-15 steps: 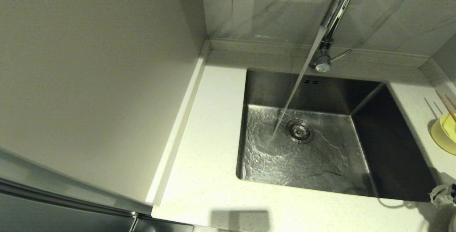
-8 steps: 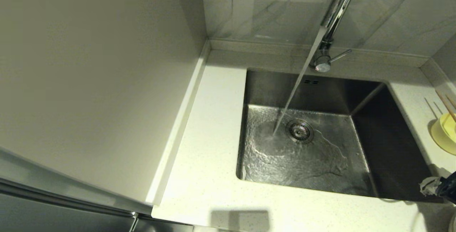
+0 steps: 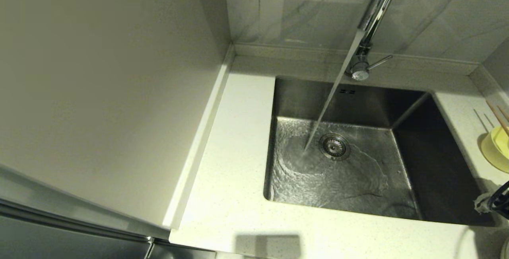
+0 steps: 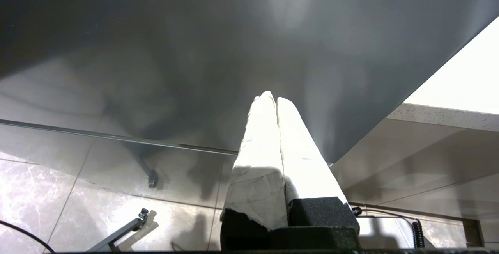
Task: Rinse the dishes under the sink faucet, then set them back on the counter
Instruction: Pick up the plate
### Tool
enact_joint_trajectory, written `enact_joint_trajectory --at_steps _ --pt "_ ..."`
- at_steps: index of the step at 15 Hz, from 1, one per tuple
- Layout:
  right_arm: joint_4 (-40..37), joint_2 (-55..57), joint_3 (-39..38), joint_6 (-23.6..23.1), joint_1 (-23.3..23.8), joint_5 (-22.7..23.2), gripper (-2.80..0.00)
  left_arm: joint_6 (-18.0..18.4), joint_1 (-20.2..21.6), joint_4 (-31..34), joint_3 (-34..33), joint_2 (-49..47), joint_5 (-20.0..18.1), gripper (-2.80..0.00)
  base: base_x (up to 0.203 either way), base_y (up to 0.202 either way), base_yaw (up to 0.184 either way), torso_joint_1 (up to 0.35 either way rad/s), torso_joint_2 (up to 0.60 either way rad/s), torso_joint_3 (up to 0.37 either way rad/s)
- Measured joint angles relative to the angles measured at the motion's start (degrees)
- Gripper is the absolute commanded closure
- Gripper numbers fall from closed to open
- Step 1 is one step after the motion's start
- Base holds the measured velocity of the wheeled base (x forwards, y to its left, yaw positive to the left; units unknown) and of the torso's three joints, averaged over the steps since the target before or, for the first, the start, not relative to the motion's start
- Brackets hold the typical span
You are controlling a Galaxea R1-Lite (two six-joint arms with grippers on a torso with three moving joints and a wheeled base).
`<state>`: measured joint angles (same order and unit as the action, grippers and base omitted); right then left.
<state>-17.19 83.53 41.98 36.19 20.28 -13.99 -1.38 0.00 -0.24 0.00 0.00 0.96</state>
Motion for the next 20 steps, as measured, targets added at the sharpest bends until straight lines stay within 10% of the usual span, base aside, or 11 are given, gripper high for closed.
enact_joint_trajectory --at_steps 5,6,7,20 --pt "0.07 1.96 1.99 -0.05 1.63 -0.07 -2.80 0.00 0.00 0.01 0.00 0.00 -0.03 0.00 0.000 0.000 0.000 0.000 0.00 0.000" --pt "0.05 2.31 2.39 -0.09 1.89 -0.18 -0.68 0.00 -0.02 0.00 0.00 0.00 -0.02 0.00 0.000 0.000 0.000 0.000 0.00 0.000" --pt "0.05 2.65 2.63 -0.18 2.09 -0.29 0.00 -0.01 -0.02 0.02 0.00 0.00 -0.02 0.00 0.000 0.000 0.000 0.000 0.00 0.000" --pt "-0.06 2.69 2.07 -1.22 2.57 -2.75 0.00 0.01 -0.02 -0.01 0.00 0.00 0.00 0.00 0.000 0.000 0.000 0.000 0.00 0.000"
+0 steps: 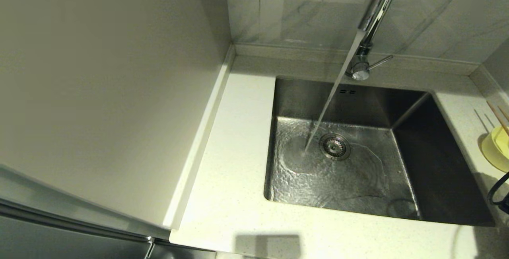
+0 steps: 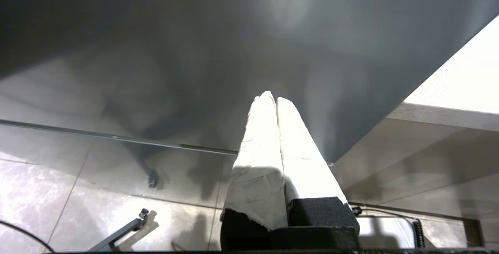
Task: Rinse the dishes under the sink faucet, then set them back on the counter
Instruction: Pick up the plate
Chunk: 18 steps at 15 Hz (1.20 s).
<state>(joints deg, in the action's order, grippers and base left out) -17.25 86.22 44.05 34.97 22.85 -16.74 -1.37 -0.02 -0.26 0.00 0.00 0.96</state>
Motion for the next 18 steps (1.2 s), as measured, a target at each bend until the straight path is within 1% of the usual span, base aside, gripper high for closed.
enact_joint_trajectory --at_steps 5,7,10,12,13,18 --pt "-0.51 -3.51 -3.94 -1.00 0.00 -2.00 0.00 0.00 0.02 0.04 0.00 0.00 -0.02 0.00 0.000 0.000 0.000 0.000 0.00 0.000" --pt "-1.35 -7.70 -7.08 -4.13 0.00 -1.81 0.00 0.00 0.02 0.02 0.00 0.00 -0.02 0.00 0.000 0.000 0.000 0.000 0.00 0.000" --pt "-1.85 -14.87 -12.05 -11.50 -0.80 0.73 0.00 -0.01 0.02 0.03 0.00 0.00 -0.01 0.00 0.000 0.000 0.000 0.000 0.00 0.000" --pt "-2.00 -18.73 -13.69 -15.42 -2.85 1.92 0.00 0.00 0.02 0.04 0.00 0.00 -0.02 0.00 0.000 0.000 0.000 0.000 0.00 0.000" --pt "-2.21 -20.37 -14.06 -16.20 -4.35 2.00 0.00 -0.01 0.02 0.04 0.00 0.00 -0.04 0.00 0.000 0.000 0.000 0.000 0.00 0.000" --pt "-6.52 -26.52 -14.40 -16.73 -13.21 1.86 0.00 -0.01 0.01 0.04 0.00 0.00 -0.04 0.00 0.000 0.000 0.000 0.000 0.00 0.000"
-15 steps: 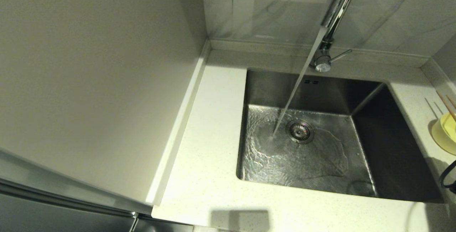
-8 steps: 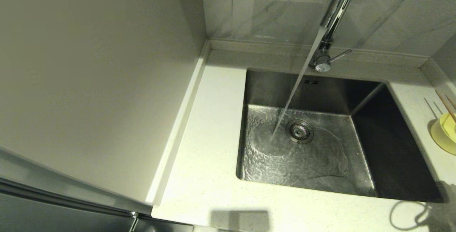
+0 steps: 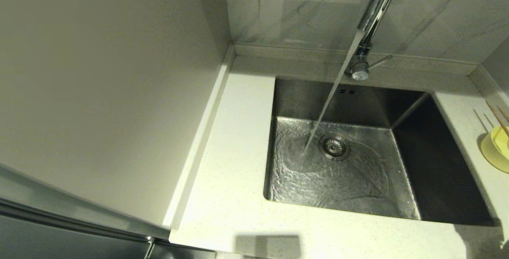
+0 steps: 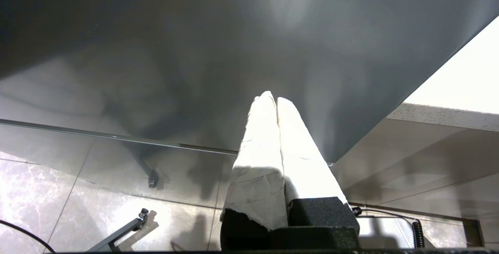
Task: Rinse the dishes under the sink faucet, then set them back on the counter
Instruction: Pick up the plate
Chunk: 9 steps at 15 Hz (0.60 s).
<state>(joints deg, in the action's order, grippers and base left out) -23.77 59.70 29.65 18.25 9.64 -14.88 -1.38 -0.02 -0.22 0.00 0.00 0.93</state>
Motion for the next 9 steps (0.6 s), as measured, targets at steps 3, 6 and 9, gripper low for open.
enact_joint_trajectory --at_steps 3,6,9 --pt "-0.71 -2.34 0.66 -0.03 -8.04 -0.22 0.00 0.00 0.02 -0.02 0.00 0.00 0.03 0.00 0.000 0.000 0.000 0.000 0.00 0.000" --pt "-3.51 -2.89 3.61 -0.09 -19.53 -0.22 0.00 0.01 0.02 0.00 0.00 0.00 0.01 0.00 0.000 0.000 0.000 0.000 0.00 0.000" --pt "-5.32 -2.04 8.85 -1.35 -33.61 -0.22 0.00 0.01 0.02 -0.02 0.00 0.00 0.03 0.00 0.000 0.000 0.000 0.000 0.00 0.000"
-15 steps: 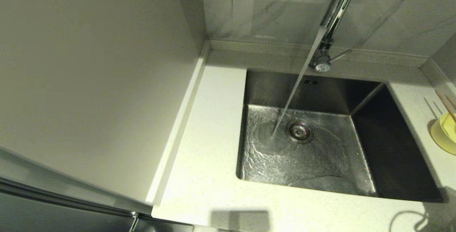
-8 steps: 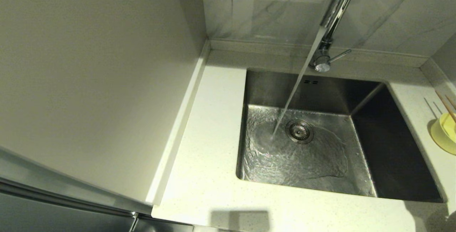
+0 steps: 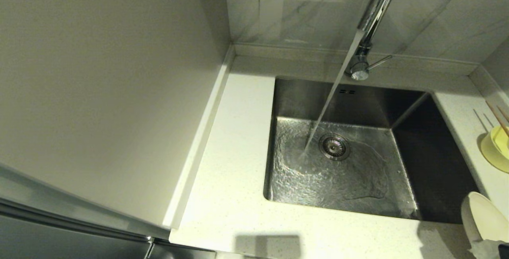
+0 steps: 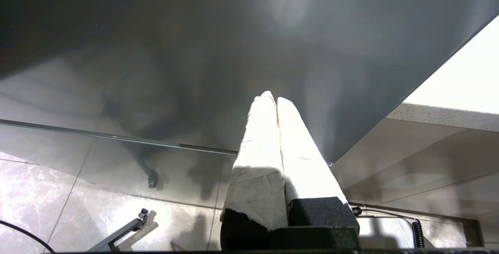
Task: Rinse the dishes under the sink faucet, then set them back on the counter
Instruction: Pick up the plate, then rinse the plate
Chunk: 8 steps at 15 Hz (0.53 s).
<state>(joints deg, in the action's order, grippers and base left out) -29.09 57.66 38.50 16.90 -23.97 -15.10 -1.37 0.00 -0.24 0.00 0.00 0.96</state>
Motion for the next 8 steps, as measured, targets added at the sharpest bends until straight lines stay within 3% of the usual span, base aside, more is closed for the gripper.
enact_joint_trajectory --at_steps 4,8 --pt "-0.40 5.54 11.62 -4.47 -15.42 -0.09 0.00 -0.01 0.00 0.02 0.00 0.00 -0.02 0.00 0.000 0.000 0.000 0.000 0.00 0.000" --pt "-0.18 12.66 22.86 -10.69 -25.12 -0.65 0.00 -0.01 0.00 0.02 0.00 0.00 -0.02 0.00 0.000 0.000 0.000 0.000 0.00 0.000"
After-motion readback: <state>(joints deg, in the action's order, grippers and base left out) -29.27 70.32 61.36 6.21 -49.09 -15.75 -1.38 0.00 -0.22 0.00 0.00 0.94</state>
